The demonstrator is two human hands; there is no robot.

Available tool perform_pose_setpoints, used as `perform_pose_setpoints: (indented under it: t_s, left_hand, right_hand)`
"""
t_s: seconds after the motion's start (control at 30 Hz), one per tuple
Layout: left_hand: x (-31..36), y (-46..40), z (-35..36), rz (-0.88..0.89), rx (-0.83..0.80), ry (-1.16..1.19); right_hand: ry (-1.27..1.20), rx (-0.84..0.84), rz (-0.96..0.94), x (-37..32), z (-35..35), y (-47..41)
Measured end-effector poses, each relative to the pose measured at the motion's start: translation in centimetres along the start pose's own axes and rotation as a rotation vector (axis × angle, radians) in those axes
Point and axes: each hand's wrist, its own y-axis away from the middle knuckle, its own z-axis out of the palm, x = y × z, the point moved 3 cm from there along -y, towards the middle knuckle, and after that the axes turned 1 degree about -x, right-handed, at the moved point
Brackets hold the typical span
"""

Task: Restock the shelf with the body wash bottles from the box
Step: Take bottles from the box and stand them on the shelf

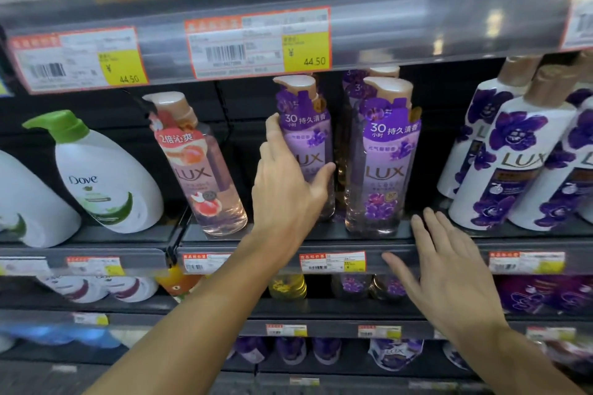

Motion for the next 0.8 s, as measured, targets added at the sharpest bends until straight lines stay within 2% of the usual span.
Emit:
perform_pose_setpoints:
  t_s: [0.4, 0.53, 0.7, 0.8]
  left_hand:
    - [0.6, 2.6, -0.6, 0.066, -0.009, 0.028]
    - [-0.1, 3.1, -1.8, -0.008, -0.069, 0.224]
    - [-2.2, 1.4, -3.3, -0.138, 0.115, 0.482]
    - [-1.3, -1.4, -3.0, -0.205, 0.137, 0.475]
  right_hand:
    - [-0.014, 0.036, 0.000, -0.1, 0.1, 0.0]
    - [-0.034, 0.048, -0.002, 0.0, 0.1, -0.1]
    - [-0.049, 0.052, -0.016, 0.2, 0.4, -0.1]
    - [-0.038, 0.052, -0.022, 0.1, 0.3, 0.0]
